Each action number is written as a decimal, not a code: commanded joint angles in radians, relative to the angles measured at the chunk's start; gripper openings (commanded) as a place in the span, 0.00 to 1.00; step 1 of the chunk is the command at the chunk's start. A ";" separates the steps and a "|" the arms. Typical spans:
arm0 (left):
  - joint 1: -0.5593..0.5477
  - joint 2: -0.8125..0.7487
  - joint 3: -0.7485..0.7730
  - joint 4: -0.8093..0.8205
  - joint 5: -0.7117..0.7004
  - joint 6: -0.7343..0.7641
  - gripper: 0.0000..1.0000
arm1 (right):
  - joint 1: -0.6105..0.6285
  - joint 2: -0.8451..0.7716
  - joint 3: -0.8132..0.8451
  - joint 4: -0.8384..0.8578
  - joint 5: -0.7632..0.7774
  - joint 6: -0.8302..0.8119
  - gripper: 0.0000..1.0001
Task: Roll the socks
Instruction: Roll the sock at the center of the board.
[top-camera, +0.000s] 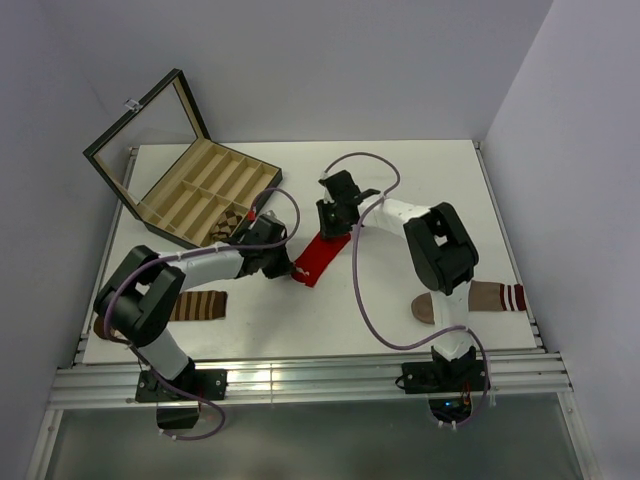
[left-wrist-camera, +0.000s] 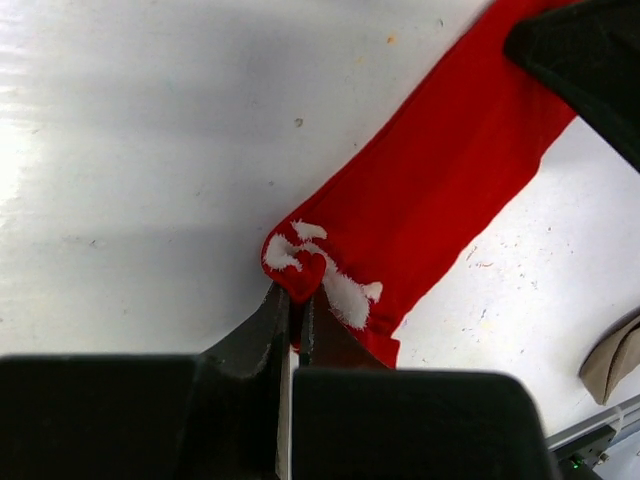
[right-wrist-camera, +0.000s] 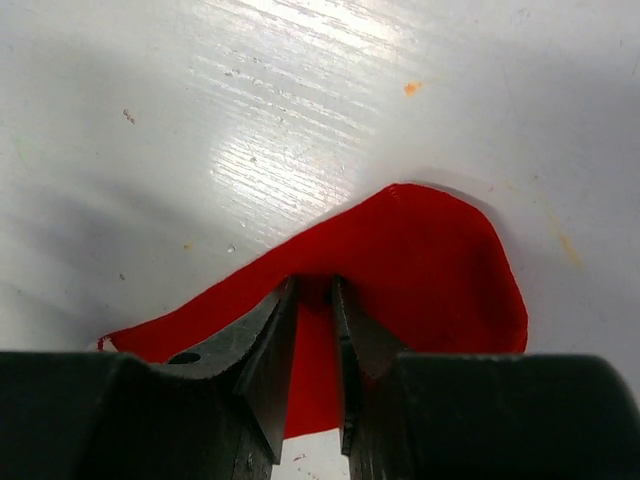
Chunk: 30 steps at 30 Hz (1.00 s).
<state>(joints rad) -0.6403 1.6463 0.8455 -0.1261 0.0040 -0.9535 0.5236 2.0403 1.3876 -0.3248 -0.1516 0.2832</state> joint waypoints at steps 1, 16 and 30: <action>-0.004 0.044 0.053 -0.090 0.036 0.074 0.00 | -0.011 0.038 0.024 -0.022 0.049 -0.052 0.29; -0.005 0.070 0.083 -0.115 0.001 0.035 0.00 | 0.219 -0.525 -0.527 0.509 0.110 -0.124 0.45; -0.005 0.066 0.083 -0.112 0.007 0.015 0.00 | 0.420 -0.436 -0.628 0.616 0.193 -0.185 0.47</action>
<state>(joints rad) -0.6403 1.6993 0.9169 -0.1822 0.0219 -0.9394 0.9211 1.5799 0.7647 0.2264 -0.0002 0.1295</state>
